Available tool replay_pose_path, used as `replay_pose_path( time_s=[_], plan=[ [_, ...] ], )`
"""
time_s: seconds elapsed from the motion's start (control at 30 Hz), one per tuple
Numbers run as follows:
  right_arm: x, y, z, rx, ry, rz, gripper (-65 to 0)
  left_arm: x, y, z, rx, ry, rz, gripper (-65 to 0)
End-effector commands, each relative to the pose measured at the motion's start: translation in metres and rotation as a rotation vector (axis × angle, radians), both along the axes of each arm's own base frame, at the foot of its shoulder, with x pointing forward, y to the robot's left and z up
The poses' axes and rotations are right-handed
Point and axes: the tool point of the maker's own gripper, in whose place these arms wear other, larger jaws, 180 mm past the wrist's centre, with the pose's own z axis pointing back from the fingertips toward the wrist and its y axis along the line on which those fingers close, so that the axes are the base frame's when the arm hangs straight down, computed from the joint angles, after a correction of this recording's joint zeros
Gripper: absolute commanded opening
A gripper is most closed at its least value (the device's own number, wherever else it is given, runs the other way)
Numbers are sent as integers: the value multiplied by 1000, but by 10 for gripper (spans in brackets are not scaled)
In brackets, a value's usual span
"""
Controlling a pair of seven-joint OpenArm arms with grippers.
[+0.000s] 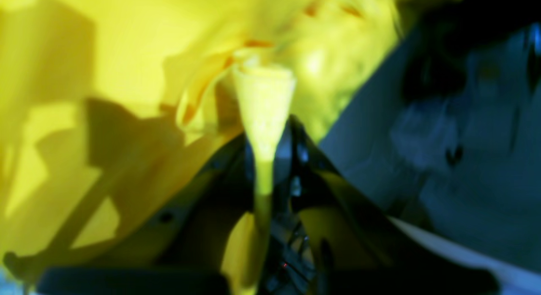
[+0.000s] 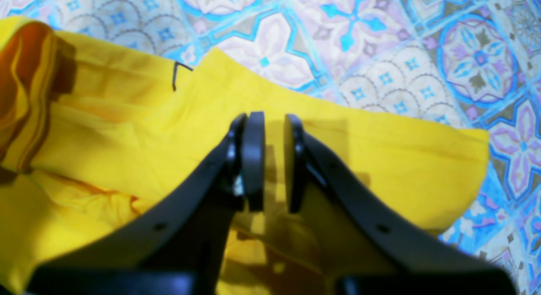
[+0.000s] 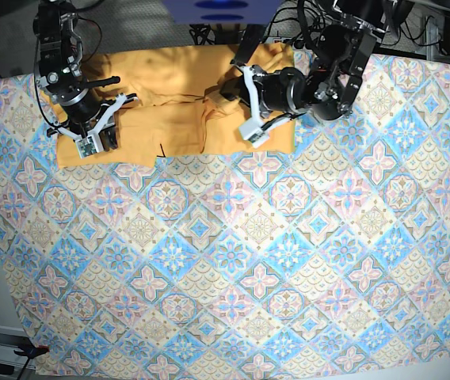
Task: Fold the T-shirt properly
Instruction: 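Lay the folded end onto the strip's middle with the left gripper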
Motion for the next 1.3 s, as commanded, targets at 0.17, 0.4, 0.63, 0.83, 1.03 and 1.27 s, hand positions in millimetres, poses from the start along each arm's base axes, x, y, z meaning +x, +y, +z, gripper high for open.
replay_pose_path(
  time_s=[0.17,0.4,0.63,0.83,1.03,1.27],
  plan=[
    [6,-2,10,-2,-40,5,-568,11,-2,10,-33,-33,16,-617],
    [6,-1,10,-1,-39,8,-568,9,10,6,4,-23,10,-419],
    [6,0,10,1,-40,10,-568,13,20,9,-5,-20,20,-218],
    [6,0,9,1,-38,10,-568,47,53,43,-74,-95,155,-175],
    [6,0,9,1,-38,10,-568,63,103,57,-116,-92,322,-174],
    [6,0,9,1,-38,10,-568,41,138,37,-24,-41,418,-174]
  ],
)
